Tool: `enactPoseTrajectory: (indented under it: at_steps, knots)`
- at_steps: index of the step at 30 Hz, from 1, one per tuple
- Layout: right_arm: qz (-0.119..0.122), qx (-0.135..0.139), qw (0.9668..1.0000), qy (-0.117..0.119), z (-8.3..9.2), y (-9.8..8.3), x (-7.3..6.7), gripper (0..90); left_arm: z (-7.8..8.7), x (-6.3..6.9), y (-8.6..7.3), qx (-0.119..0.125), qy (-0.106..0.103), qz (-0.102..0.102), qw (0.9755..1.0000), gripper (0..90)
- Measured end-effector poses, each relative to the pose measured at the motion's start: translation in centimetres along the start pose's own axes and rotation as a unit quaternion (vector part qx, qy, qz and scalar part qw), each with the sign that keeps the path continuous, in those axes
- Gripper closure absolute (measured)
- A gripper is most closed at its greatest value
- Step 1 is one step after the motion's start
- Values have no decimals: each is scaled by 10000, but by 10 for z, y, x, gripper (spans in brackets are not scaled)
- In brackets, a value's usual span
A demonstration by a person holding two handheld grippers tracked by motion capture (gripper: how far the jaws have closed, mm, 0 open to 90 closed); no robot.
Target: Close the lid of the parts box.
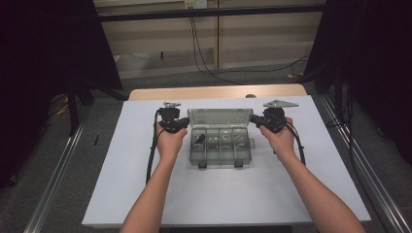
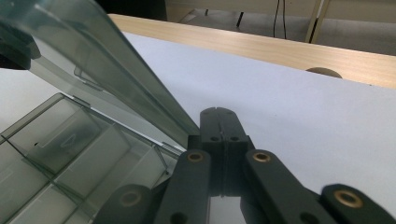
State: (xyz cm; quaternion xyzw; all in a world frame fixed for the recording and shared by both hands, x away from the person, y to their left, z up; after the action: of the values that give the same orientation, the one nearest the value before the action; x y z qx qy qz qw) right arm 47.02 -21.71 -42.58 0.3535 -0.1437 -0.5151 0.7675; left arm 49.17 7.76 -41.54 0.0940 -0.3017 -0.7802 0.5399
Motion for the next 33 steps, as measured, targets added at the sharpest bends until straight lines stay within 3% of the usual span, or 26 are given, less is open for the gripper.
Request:
enactPoseTrajectory:
  at_steps: [33]
  knots:
    - [150, -17, 9999, 21, 6, -11, -6, 900, 4, 2, -8, -65, 8, -153, 9999, 900]
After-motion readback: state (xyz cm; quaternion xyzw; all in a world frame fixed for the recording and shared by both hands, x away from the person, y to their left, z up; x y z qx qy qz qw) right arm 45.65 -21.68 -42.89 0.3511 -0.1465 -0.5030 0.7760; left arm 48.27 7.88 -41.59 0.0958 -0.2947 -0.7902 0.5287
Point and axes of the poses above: each handheld gripper's, and its own axes: z roughly backward along the jaws, y roughly out of its top, x roughly to its right, the point moved 4 cm from there along -z, roughly forward along the jaws, and after that the axes turned 15 degrees about -x, right-handed, at the moved point
